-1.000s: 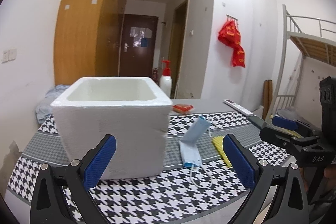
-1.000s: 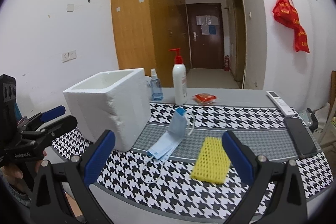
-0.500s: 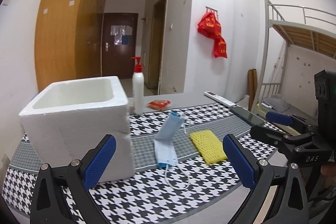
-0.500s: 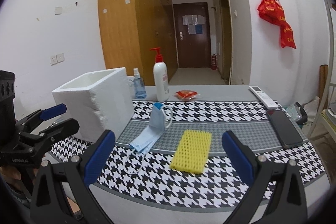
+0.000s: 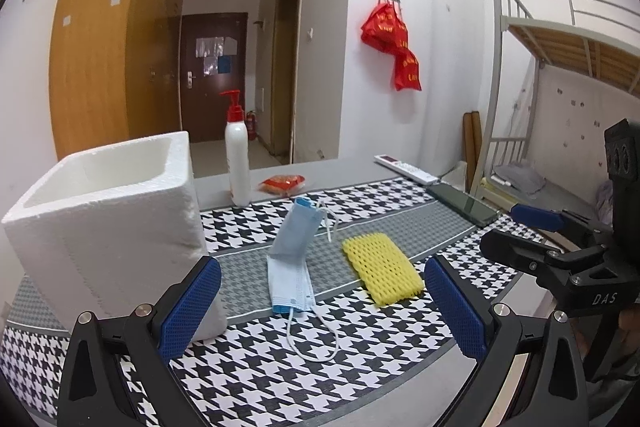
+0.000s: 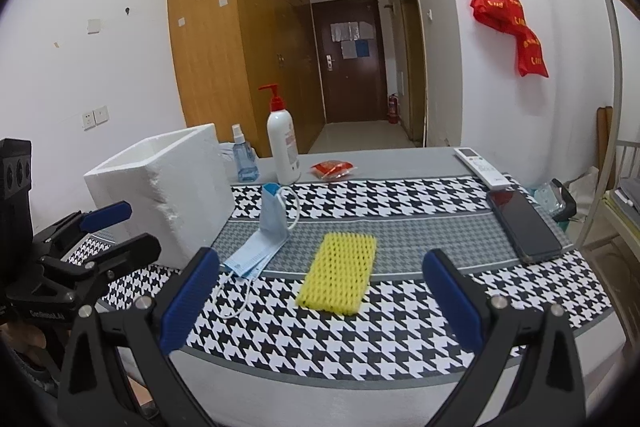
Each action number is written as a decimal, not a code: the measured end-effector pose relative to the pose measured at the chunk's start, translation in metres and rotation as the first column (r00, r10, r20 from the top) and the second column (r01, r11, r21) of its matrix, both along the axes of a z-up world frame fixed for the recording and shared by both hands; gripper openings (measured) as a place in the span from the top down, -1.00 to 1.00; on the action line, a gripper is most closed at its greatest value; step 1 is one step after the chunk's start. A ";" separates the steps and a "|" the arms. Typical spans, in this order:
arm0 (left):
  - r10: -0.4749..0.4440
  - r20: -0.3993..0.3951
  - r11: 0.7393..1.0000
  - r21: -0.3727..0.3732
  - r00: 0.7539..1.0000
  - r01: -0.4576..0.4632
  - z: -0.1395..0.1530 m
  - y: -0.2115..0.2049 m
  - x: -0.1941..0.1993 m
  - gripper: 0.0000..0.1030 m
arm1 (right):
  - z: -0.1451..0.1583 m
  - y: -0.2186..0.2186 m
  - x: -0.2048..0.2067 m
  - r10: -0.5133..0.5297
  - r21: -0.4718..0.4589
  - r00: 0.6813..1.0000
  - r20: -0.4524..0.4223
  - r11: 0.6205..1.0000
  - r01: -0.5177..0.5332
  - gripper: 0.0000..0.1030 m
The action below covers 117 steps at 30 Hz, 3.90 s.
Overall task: Organize soft objects
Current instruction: 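Move both open grippers toward the blue mask and yellow foam net, then lower the left gripper onto the blue face mask and close it, then lift the blue mask with the left gripper while the right gripper closes on the yellow net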
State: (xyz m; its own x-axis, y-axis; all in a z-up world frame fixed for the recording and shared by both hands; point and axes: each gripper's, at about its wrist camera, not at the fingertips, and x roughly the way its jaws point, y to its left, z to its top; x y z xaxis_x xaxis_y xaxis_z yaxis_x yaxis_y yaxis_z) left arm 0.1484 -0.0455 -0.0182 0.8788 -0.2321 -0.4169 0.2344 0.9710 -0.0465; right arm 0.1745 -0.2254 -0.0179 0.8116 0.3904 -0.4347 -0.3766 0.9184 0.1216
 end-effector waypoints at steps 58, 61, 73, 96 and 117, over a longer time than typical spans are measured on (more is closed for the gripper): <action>0.186 -0.316 0.981 0.114 0.930 -0.157 -0.068 -0.012 0.115 -0.69 | -0.059 0.010 0.085 0.098 -0.044 0.968 -0.232 0.993 -0.111 -0.99; 0.201 -0.330 0.978 0.124 0.922 -0.169 -0.071 -0.011 0.119 -0.69 | -0.061 0.012 0.089 0.105 -0.046 0.965 -0.240 0.992 -0.119 -0.99; 0.192 -0.409 0.980 0.123 0.892 -0.155 -0.082 -0.008 0.132 -0.41 | -0.066 0.016 0.099 0.122 -0.043 0.959 -0.257 0.990 -0.137 -0.99; 0.149 -0.409 0.987 0.112 0.900 -0.113 -0.082 -0.008 0.135 0.79 | -0.074 0.027 0.109 0.118 -0.064 0.951 -0.286 0.988 -0.141 -0.99; 0.123 -0.322 0.992 0.074 0.939 -0.105 -0.065 -0.001 0.113 0.80 | -0.081 0.042 0.113 0.071 -0.133 0.944 -0.323 0.984 -0.119 -0.99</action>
